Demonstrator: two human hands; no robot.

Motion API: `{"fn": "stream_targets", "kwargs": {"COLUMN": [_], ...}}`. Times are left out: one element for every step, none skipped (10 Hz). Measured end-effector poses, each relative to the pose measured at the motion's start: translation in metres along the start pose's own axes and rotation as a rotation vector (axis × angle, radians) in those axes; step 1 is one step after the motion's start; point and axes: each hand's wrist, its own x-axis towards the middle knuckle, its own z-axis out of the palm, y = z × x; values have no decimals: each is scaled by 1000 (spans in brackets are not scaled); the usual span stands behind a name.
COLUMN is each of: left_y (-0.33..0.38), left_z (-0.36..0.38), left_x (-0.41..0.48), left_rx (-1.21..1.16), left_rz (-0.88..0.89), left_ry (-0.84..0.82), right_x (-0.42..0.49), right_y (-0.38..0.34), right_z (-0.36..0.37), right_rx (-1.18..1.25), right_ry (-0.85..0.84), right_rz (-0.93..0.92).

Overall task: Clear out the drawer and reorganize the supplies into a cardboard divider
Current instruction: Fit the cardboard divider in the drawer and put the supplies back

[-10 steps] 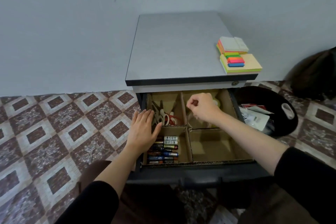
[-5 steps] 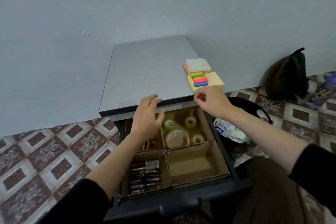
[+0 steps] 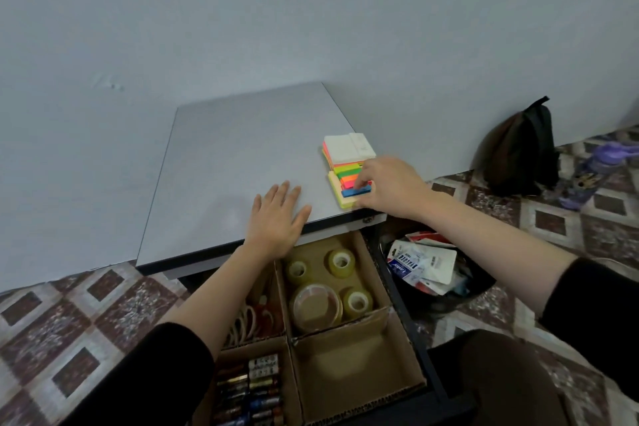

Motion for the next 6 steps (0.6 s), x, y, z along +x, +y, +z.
{"fn": "stream_targets", "kwargs": {"left_y": [0, 1, 0, 0, 0, -1], "left_z": [9, 10, 10, 12, 12, 12], "left_x": [-1, -1, -1, -1, -1, -1], "left_rx": [19, 28, 39, 42, 45, 51], "left_rz": [17, 19, 16, 18, 18, 20], "left_ry": [68, 104, 117, 120, 119, 122], "right_x": [0, 1, 2, 3, 3, 5], "right_y": [4, 5, 4, 1, 0, 0], "right_z": [1, 3, 5, 6, 7, 7], "right_rx": [-5, 4, 0, -4, -20, -27], "right_ry": [-11, -1, 1, 4, 4, -12], "right_rz": [-25, -41, -50, -60, -66, -70]}}
